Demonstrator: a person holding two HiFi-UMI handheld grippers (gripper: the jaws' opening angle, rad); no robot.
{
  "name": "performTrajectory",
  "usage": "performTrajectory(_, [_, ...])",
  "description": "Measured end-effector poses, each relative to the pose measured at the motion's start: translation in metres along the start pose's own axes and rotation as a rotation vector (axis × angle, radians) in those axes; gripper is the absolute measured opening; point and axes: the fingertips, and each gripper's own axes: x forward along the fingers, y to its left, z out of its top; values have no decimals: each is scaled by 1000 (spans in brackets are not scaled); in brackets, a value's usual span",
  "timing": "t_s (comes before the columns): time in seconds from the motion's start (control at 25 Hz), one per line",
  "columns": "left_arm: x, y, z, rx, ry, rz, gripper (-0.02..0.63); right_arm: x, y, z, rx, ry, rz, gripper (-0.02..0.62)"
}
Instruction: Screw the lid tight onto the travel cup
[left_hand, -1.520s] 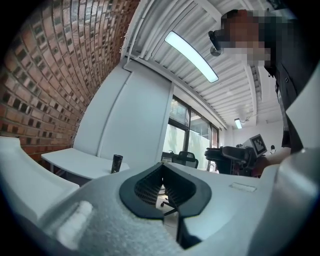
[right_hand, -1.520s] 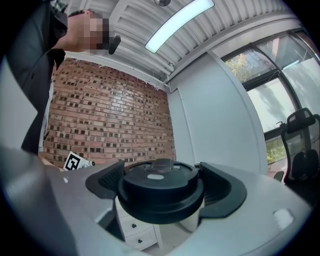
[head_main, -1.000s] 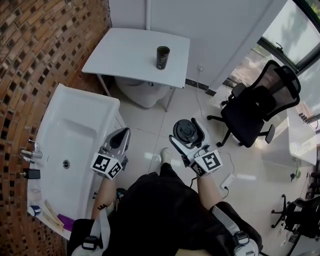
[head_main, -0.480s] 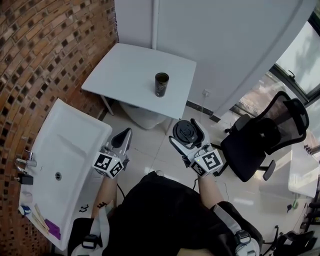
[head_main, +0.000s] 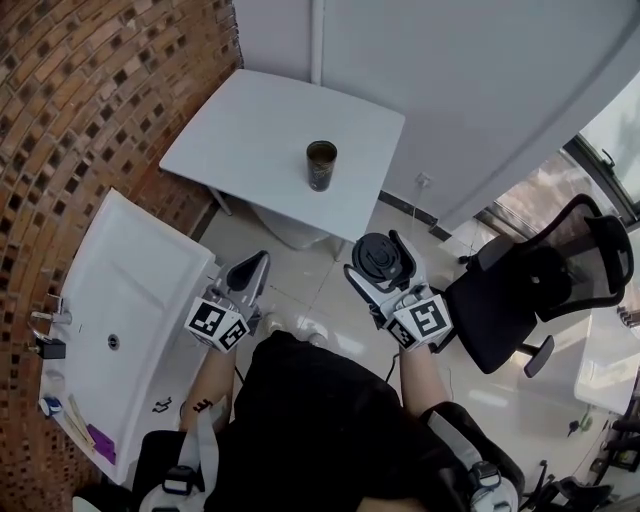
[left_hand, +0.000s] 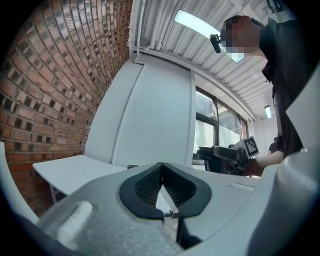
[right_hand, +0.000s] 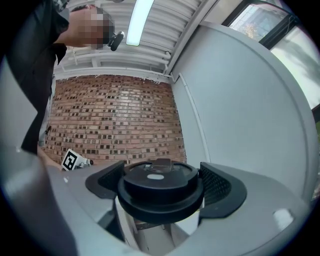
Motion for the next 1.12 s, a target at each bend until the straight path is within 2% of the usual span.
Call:
performTrajectory(0.16, [19, 13, -2, 18, 30, -15, 2, 15, -18, -4, 2, 11, -15, 472])
performTrajectory(0.4, [60, 51, -3, 30, 28, -50, 2, 48, -48, 1, -38, 17, -52, 472])
performTrajectory(0.68, [106, 104, 19, 23, -26, -69, 2, 106, -72, 10, -84, 19, -59, 472])
performTrajectory(1.0, [137, 153, 31, -6, -34, -98, 2, 156, -93, 9, -56, 18, -87, 472])
performTrajectory(1.12, [147, 167, 35, 11, -33, -119, 2, 174, -97, 9, -61, 19, -87, 472])
